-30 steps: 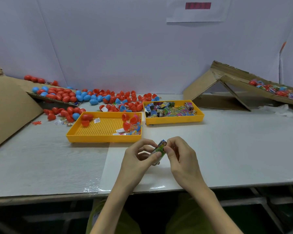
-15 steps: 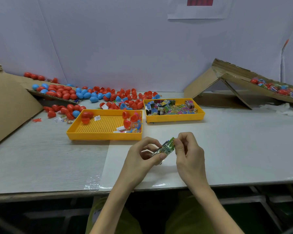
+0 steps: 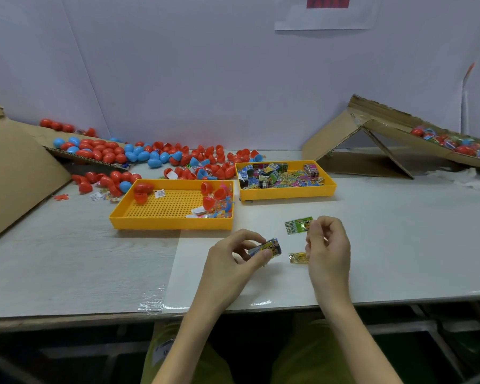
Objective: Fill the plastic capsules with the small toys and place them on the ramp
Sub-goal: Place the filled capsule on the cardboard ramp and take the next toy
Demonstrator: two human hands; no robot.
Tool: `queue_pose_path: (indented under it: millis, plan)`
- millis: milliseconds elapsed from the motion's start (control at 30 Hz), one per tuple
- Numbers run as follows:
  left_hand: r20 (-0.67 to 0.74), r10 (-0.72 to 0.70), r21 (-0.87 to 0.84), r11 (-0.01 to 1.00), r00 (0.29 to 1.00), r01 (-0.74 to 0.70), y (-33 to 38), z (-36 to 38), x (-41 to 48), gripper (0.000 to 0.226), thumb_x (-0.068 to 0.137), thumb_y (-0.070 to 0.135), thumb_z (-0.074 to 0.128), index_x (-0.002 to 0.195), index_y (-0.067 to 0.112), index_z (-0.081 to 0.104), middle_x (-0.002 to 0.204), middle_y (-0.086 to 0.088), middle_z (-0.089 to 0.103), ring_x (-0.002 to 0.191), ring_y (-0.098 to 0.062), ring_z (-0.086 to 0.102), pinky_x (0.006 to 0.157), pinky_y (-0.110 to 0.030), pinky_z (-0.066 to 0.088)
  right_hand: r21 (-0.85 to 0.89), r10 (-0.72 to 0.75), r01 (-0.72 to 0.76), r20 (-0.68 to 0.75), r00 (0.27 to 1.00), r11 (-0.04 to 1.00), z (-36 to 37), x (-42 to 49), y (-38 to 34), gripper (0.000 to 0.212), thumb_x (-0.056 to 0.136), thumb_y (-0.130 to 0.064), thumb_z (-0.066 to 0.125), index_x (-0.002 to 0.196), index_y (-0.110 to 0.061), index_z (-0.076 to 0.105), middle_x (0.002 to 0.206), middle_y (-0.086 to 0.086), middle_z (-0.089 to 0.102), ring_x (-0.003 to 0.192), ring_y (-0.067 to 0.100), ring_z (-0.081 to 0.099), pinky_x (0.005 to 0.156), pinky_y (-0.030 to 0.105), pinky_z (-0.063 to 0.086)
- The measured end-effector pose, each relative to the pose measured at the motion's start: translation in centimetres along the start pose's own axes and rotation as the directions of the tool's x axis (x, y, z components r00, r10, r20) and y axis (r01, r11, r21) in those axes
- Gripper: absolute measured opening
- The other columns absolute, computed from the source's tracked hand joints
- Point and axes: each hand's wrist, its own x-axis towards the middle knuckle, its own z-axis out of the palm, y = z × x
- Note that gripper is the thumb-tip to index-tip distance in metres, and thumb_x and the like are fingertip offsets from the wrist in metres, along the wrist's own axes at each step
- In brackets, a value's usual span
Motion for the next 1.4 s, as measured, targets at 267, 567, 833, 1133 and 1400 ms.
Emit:
queue_pose_path:
  millis: [267,567,833,1133,1400]
  plan:
    - [-0.032,0.017,0.104,0.994,0.999,-0.014,0.0,0.3,0.2,0.028,0.091,0.041,0.067,0.118,0.043,0.063,0.119,0.024,0.057,0.112,0.001,0.050,0.086,-0.020,0.045,0.055,-0.039,0.030,0.172,0.984,0.998,-0.3,0.0,0.0,0.012,0.101,-0.023,0.054,0.090,-0.023,0.059,0.071,-0.009,0.061,0.056,0.005,0.048,0.053,0.018,0.044]
    - [-0.021,0.030,-0.048,0.998,0.999,-0.031,-0.2,0.0,0.2,0.005,0.089,0.023,0.074,0.087,0.027,0.077,0.097,0.021,0.069,0.099,-0.003,0.063,0.088,-0.043,0.049,0.106,-0.105,0.063,0.450,0.887,0.992,-0.3,-0.2,-0.5,0.018,0.096,-0.006,0.062,0.085,-0.020,0.057,0.063,-0.005,0.060,0.052,0.013,0.049,0.054,0.020,0.043]
    - [-0.067,-0.007,-0.073,0.997,0.998,0.002,-0.3,0.0,0.3,0.011,0.093,0.025,0.069,0.084,0.030,0.072,0.099,0.025,0.066,0.099,0.001,0.061,0.083,-0.027,0.047,0.055,-0.167,0.159,0.426,0.889,0.986,-0.3,-0.7,-0.7,0.026,0.092,-0.001,0.064,0.086,-0.026,0.066,0.072,0.000,0.069,0.053,0.017,0.060,0.058,0.019,0.048]
    - [-0.018,0.009,-0.102,0.995,1.000,-0.011,0.3,-0.2,0.0,0.013,0.094,0.028,0.068,0.081,0.030,0.070,0.100,0.022,0.067,0.101,-0.003,0.062,0.088,-0.031,0.048,-0.019,-0.150,0.182,0.485,0.861,0.983,-0.4,-0.8,-1.2,0.032,0.091,-0.019,0.067,0.120,-0.031,0.063,0.120,-0.016,0.064,0.096,0.014,0.067,0.075,0.033,0.057]
    - [0.012,0.038,-0.108,0.993,0.999,-0.036,0.5,-0.3,-0.1,0.013,0.094,0.025,0.068,0.081,0.025,0.068,0.098,0.015,0.069,0.098,-0.010,0.064,0.092,-0.045,0.050,-0.009,-0.141,0.169,0.516,0.845,0.986,-0.4,-1.0,-1.4,0.017,0.082,-0.021,0.068,0.098,-0.026,0.072,0.097,-0.012,0.070,0.087,0.013,0.066,0.069,0.026,0.052]
